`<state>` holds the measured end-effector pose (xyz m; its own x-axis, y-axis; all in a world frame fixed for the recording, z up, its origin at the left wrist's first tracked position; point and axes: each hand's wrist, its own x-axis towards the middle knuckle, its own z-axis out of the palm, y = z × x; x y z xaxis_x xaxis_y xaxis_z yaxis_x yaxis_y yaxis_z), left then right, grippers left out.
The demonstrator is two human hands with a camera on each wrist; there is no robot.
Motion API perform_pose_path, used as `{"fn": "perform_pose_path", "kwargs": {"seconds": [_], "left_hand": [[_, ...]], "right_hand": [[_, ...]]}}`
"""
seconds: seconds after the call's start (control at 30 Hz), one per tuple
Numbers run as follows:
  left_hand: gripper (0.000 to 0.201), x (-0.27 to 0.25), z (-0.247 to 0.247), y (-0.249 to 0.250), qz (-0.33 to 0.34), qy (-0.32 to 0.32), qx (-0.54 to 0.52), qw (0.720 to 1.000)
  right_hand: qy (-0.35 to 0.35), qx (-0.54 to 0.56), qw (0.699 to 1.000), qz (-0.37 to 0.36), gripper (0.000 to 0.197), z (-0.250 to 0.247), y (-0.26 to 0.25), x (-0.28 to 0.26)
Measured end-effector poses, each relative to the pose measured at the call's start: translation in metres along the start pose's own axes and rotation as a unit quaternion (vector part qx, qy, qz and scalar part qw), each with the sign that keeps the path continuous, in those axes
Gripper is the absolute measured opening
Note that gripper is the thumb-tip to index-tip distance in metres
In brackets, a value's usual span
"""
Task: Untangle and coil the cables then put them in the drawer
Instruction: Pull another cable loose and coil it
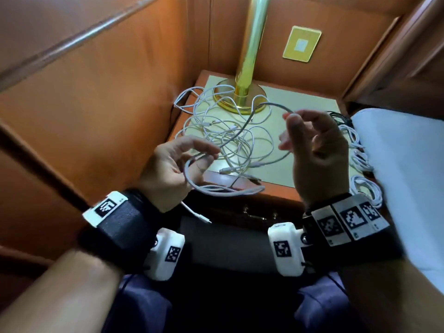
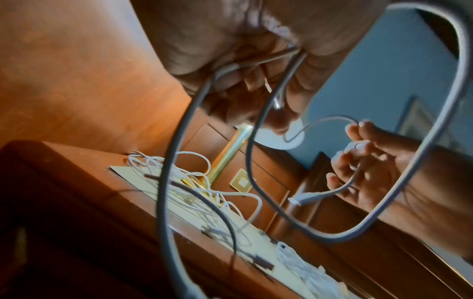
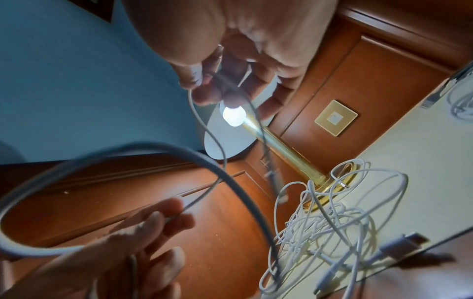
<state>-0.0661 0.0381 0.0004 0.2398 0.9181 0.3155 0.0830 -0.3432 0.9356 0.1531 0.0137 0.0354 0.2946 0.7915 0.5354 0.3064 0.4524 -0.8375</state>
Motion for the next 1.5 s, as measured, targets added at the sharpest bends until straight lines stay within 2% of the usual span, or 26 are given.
{"fn": "perform_pose_path", "kwargs": {"seconds": [0.1, 0.2, 0.27, 0.33, 0.37, 0.43, 0.47, 0.53, 0.6, 0.67, 0.73, 0.83, 0.9, 0.97, 1.03, 1.17, 1.23, 1.3, 1.37, 1.43, 1.5], "left_hand": [[0.027, -0.023, 0.014, 0.011, 0.035, -0.077, 0.074, 0.994], [0.051, -0.056, 0.027, 0.023, 0.087, -0.164, 0.186, 0.965], [0.058, -0.085, 0.039, 0.031, 0.060, -0.190, 0.178, 0.964], [0.042, -0.110, 0.049, 0.036, 0.007, -0.141, 0.126, 0.982], [0.035, -0.121, 0.053, 0.039, -0.005, -0.103, 0.122, 0.987], [0.032, -0.138, 0.061, 0.046, 0.010, -0.063, 0.145, 0.987], [0.035, -0.144, 0.065, 0.053, 0.028, -0.077, 0.141, 0.987], [0.037, -0.153, 0.071, 0.073, 0.041, -0.146, 0.089, 0.984], [0.022, -0.160, 0.077, 0.093, 0.019, -0.219, 0.034, 0.975], [0.026, -0.166, 0.082, 0.103, 0.008, -0.244, 0.009, 0.970], [0.031, -0.169, 0.086, 0.106, -0.010, -0.204, -0.027, 0.979], [0.034, -0.167, 0.085, 0.099, -0.056, -0.050, -0.099, 0.992], [0.035, -0.171, 0.081, 0.088, -0.087, 0.015, -0.129, 0.988], [0.032, -0.181, 0.081, 0.074, -0.092, 0.011, -0.092, 0.991], [0.026, -0.189, 0.086, 0.067, -0.084, -0.016, -0.047, 0.995], [0.010, -0.179, 0.090, 0.058, -0.087, -0.019, -0.011, 0.996], [0.009, -0.176, 0.088, 0.049, -0.095, -0.013, 0.005, 0.995], [0.010, -0.178, 0.088, 0.039, -0.098, -0.026, 0.068, 0.993], [0.009, -0.185, 0.093, 0.038, -0.091, -0.062, 0.137, 0.985], [0.008, -0.192, 0.099, 0.041, -0.057, -0.109, 0.160, 0.979], [0.009, -0.198, 0.104, 0.045, 0.000, -0.151, 0.158, 0.976]], "right_hand": [[-0.011, 0.022, 0.999, 0.037, 0.013, -0.017, -0.021, -0.022], [-0.027, 0.085, 0.991, 0.097, 0.022, -0.038, -0.037, -0.054], [-0.044, 0.122, 0.978, 0.161, 0.026, -0.052, -0.046, -0.081], [-0.070, 0.131, 0.966, 0.213, 0.028, -0.065, -0.055, -0.111], [-0.088, 0.116, 0.966, 0.216, 0.029, -0.072, -0.060, -0.127], [-0.143, 0.058, 0.968, 0.197, 0.030, -0.086, -0.074, -0.155], [-0.170, 0.026, 0.968, 0.183, 0.029, -0.092, -0.082, -0.166], [-0.193, -0.015, 0.965, 0.179, 0.027, -0.103, -0.097, -0.180], [-0.182, -0.004, 0.965, 0.190, 0.027, -0.112, -0.109, -0.185], [-0.172, 0.026, 0.966, 0.193, 0.027, -0.120, -0.118, -0.185], [-0.182, 0.067, 0.957, 0.214, 0.028, -0.125, -0.122, -0.183], [-0.180, 0.138, 0.930, 0.291, 0.038, -0.134, -0.122, -0.187], [-0.160, 0.189, 0.897, 0.366, 0.041, -0.138, -0.120, -0.195], [-0.148, 0.239, 0.870, 0.406, 0.039, -0.142, -0.120, -0.200], [-0.103, 0.315, 0.851, 0.407, 0.035, -0.150, -0.121, -0.197], [0.064, 0.426, 0.830, 0.354, 0.022, -0.179, -0.115, -0.181], [0.132, 0.399, 0.840, 0.344, 0.020, -0.191, -0.106, -0.177], [0.134, 0.336, 0.868, 0.340, 0.021, -0.195, -0.096, -0.177], [0.095, 0.230, 0.911, 0.328, 0.027, -0.187, -0.088, -0.180], [0.027, 0.088, 0.948, 0.303, 0.032, -0.171, -0.085, -0.189], [-0.057, -0.015, 0.959, 0.279, 0.028, -0.157, -0.083, -0.199]]}}
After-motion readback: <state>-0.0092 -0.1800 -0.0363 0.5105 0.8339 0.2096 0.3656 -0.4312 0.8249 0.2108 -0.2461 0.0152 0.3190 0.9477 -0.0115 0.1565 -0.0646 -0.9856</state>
